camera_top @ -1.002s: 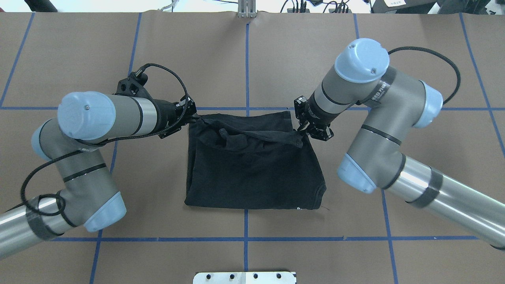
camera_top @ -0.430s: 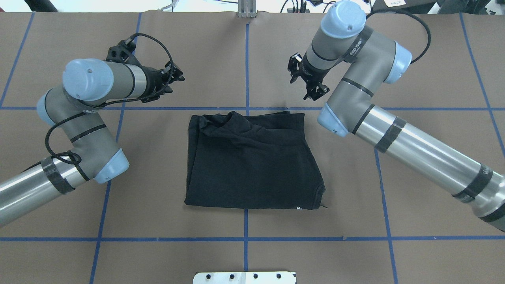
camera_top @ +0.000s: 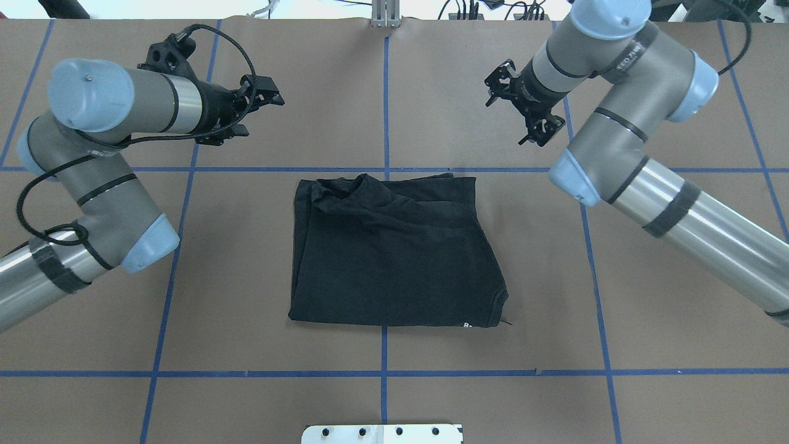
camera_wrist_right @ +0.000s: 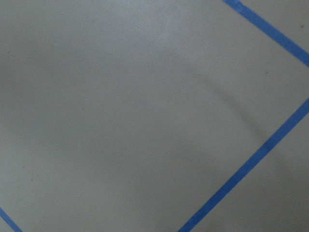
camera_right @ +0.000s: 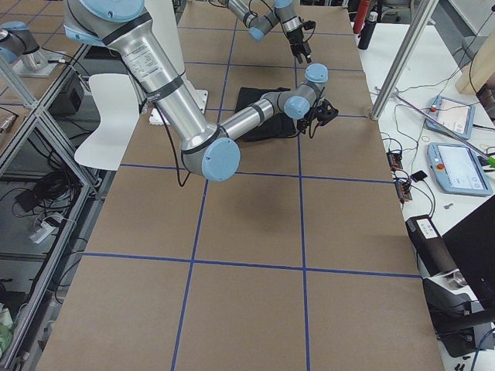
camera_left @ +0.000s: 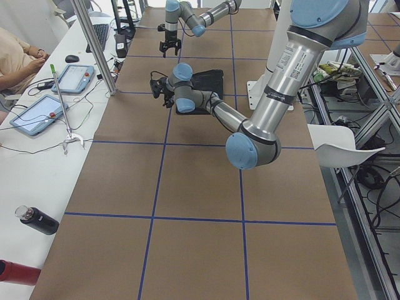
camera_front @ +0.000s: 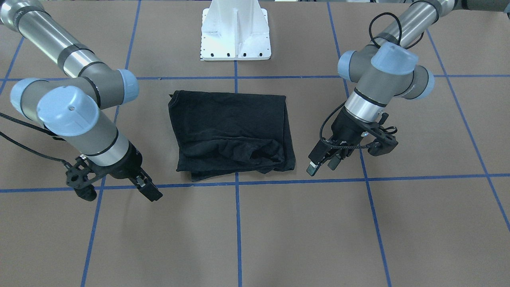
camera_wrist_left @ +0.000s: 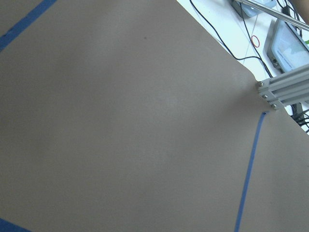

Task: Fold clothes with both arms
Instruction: 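Release the shirt and raise both grippers away from it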

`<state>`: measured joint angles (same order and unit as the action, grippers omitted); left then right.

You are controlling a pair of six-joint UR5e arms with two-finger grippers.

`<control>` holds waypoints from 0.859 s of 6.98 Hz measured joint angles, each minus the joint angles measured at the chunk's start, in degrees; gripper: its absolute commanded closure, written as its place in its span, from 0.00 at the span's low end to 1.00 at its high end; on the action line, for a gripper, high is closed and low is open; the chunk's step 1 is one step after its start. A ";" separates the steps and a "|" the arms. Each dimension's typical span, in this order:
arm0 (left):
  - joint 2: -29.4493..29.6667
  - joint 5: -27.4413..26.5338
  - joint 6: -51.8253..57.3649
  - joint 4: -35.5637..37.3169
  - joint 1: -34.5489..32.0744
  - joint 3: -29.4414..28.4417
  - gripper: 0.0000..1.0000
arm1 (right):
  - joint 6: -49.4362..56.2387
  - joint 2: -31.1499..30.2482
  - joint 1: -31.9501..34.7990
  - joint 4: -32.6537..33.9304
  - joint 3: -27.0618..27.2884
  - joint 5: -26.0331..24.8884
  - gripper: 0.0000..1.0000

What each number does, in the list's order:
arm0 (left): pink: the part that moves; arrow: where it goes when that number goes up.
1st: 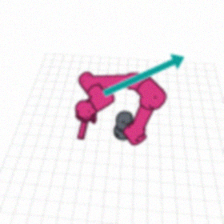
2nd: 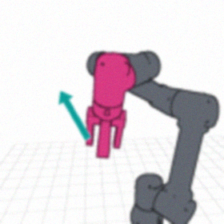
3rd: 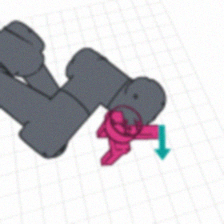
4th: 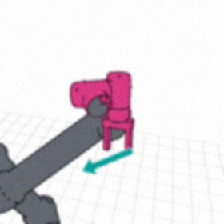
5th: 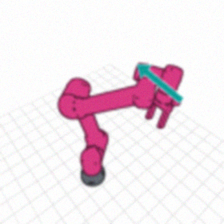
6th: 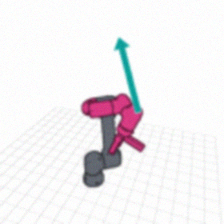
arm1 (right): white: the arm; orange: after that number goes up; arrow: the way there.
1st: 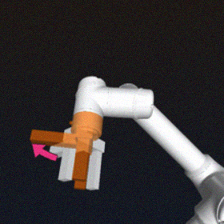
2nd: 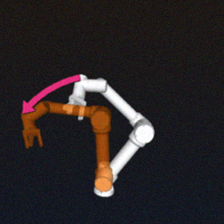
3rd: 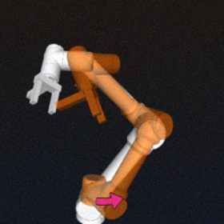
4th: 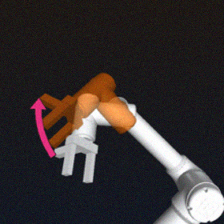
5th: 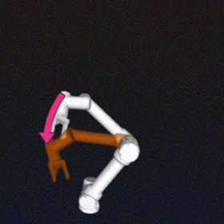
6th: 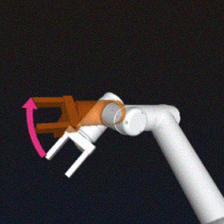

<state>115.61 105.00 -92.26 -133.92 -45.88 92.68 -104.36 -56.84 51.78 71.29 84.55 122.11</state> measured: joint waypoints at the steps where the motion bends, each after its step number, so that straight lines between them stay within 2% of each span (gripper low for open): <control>1: -4.14 1.21 8.45 2.45 -0.31 5.92 0.00 | 5.95 -6.09 1.61 0.04 5.62 0.31 0.00; 3: -12.92 3.90 26.40 6.25 -2.54 15.19 0.00 | 23.00 -18.60 6.62 0.05 14.03 0.86 0.00; 4: -17.30 5.78 35.91 6.75 -5.04 17.49 0.00 | 33.09 -23.71 10.35 0.00 15.53 0.99 0.00; 6: -24.57 14.34 55.49 6.89 -14.25 18.35 0.00 | 53.19 -32.15 19.29 0.16 16.12 3.30 0.00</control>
<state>91.04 119.35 -36.77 -127.02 -60.13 111.03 -51.17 -88.99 71.07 71.45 100.67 125.42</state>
